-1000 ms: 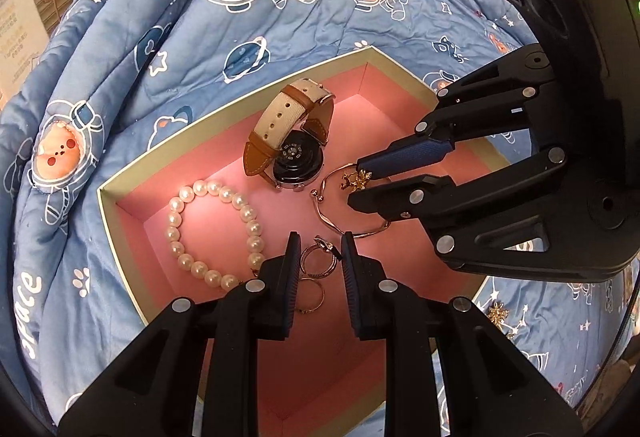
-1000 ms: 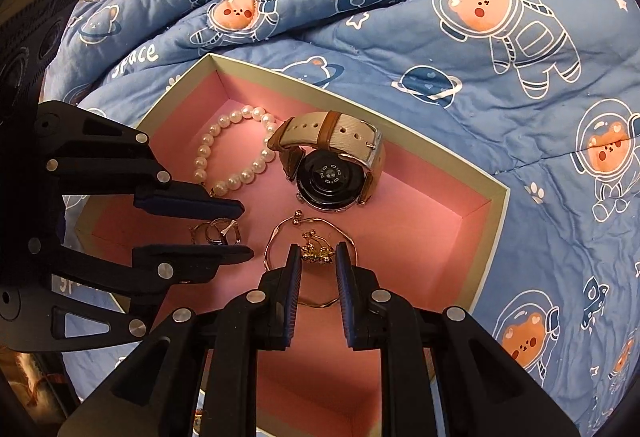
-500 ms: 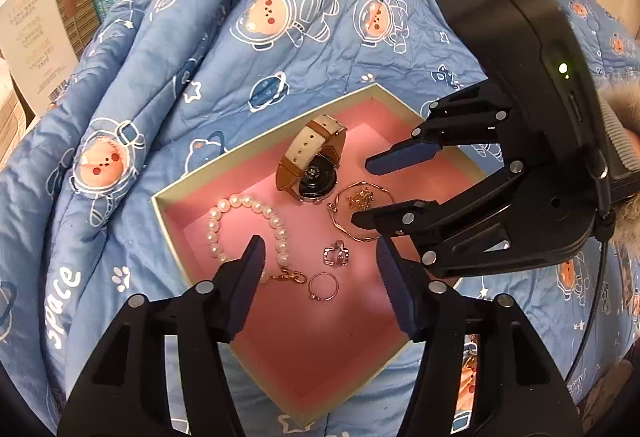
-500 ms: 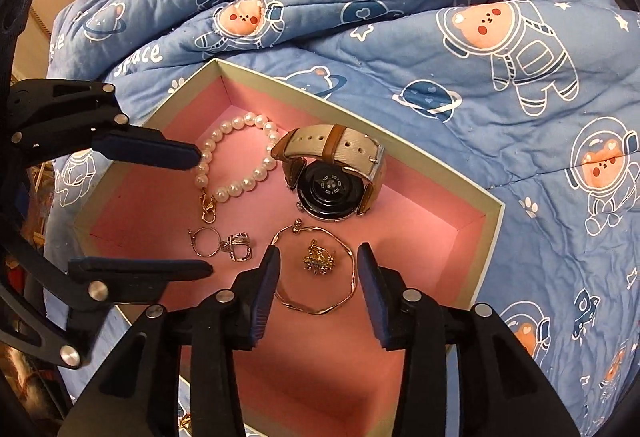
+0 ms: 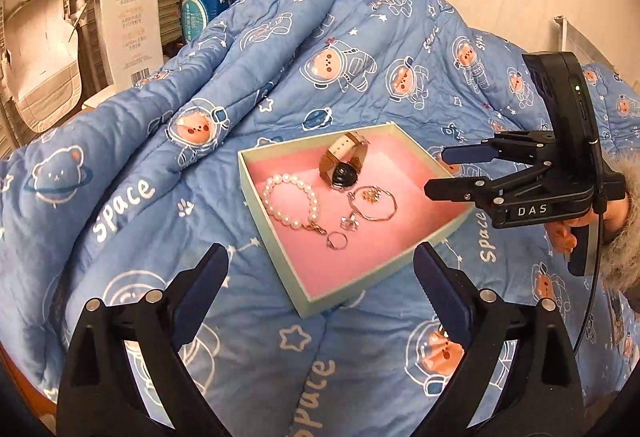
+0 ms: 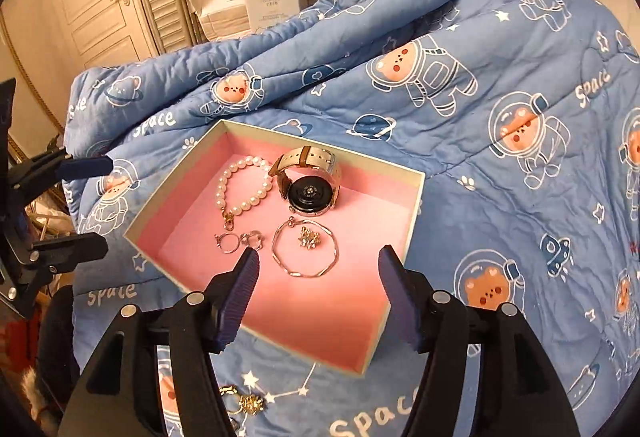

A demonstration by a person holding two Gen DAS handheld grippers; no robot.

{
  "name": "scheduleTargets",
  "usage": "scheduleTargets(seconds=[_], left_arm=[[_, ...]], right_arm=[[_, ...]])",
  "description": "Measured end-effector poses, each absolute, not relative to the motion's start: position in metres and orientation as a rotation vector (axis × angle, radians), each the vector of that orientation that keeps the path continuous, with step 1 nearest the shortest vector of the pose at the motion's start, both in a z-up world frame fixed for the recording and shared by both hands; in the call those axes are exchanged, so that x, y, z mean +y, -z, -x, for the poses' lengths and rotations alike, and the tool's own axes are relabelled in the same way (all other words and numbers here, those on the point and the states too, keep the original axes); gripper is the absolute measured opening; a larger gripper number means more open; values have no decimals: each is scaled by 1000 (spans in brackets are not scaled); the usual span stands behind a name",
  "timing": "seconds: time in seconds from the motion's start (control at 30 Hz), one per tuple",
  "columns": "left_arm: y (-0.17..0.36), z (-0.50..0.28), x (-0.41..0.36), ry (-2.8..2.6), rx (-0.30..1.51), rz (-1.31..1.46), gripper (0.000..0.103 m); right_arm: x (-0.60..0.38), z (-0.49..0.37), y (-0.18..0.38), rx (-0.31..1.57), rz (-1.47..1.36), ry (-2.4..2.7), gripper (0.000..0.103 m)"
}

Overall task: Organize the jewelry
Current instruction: 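Lift both open tools out of the box toward the remaining gold jewelry, then grasp a gold hoop earring with the left tool while the right tool grasps a gold heart charm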

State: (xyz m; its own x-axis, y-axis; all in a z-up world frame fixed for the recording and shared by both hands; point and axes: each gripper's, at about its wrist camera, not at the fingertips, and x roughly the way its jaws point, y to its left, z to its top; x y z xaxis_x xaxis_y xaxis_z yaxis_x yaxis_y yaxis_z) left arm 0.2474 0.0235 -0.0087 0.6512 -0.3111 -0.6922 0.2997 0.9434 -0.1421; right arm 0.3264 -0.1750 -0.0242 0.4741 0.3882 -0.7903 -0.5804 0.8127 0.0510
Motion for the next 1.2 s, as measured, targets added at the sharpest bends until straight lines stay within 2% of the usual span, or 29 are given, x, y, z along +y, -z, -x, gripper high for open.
scheduleTargets(seconds=[0.2,0.6,1.03,1.2], left_arm=[[27,-211,7,350,790,21,94],[60,-170,-26,374,821,-28,93],[74,-156,-46,385,829,-42,93],[76,-158,-48,398,835,-31,76]], right_arm=[[-198,-282,22,870,212,-592,61],[-207,-222,55,912,206,-591,61],[-193,-200,77,964,189,-650,34],[-188,-206,84,974,188,-642,24]])
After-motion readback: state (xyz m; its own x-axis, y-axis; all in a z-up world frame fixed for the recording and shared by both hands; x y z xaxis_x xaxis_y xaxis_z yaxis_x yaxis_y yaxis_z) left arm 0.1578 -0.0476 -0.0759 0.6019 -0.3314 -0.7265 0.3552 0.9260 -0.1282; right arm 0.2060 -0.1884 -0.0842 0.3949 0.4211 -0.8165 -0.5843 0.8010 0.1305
